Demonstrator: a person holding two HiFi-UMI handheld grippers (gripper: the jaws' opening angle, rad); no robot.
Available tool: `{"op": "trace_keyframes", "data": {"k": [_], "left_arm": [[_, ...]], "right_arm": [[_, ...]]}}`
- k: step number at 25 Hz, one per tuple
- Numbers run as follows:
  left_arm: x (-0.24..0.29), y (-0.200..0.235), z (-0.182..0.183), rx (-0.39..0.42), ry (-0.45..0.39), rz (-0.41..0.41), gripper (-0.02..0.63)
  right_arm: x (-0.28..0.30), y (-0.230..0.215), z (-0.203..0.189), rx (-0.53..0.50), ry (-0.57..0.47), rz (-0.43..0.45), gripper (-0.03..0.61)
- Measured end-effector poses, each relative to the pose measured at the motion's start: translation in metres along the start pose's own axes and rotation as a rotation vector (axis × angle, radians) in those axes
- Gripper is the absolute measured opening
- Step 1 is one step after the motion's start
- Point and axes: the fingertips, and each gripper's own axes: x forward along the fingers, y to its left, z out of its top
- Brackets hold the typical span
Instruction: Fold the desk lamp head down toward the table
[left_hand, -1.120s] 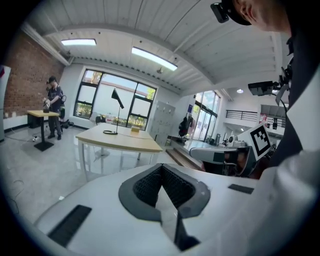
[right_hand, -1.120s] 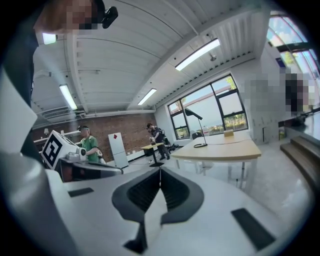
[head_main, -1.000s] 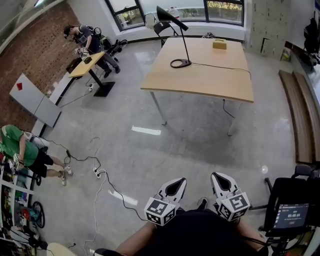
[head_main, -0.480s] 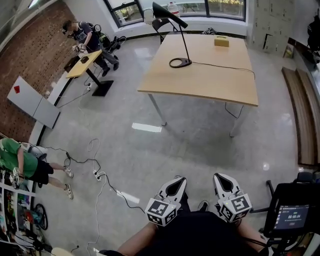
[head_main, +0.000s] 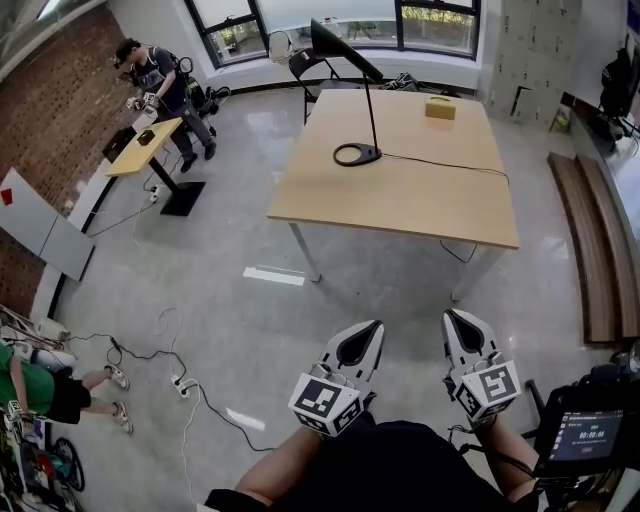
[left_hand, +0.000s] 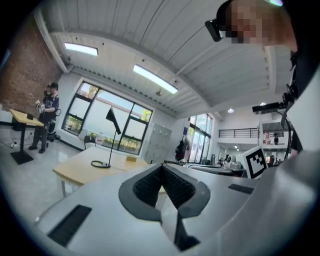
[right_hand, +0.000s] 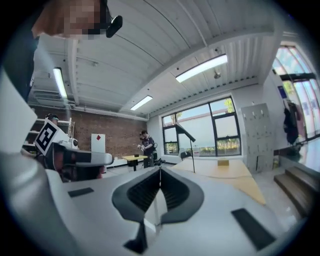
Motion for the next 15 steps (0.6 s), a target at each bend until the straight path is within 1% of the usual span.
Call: {"op": "trace_keyframes", "data": {"k": [2,3,5,8,10,13,15], "left_arm": [[0.012,0.014,0.032,0.002,-0.064,-0.031,0.003],[0.017,0.021,0.043,0.003,-0.086,-0.041,0.003],[0.023,0.035,0.054,-0.011,-0.107,-0.047,0.003],[0.024,0.054,0.05,-0.069,-0.109,-0.034,0.003],[0.025,0.063,0.042,-0.11,-0.094,-0.021,0.003],[0.031,0.072,0.031,-0.154,-0.07,-0.012,0.003],[0.037,0.075,0.029,-0.158,-0.062,-0.008,0.003]], "right_arm": [[0.031,0.002,0.035,-0.028,-0.067,0.009,0.005],[0.044,0.004,0.048,-0.024,-0.094,0.012,0.005],[0.065,0.009,0.061,0.028,-0.123,0.018,0.005],[0.081,0.024,0.058,0.135,-0.125,0.019,0.005],[0.086,0.035,0.049,0.172,-0.108,0.013,0.005],[0.095,0.049,0.035,0.168,-0.07,0.035,0.005],[0.103,0.05,0.032,0.165,-0.06,0.053,0.005]]}}
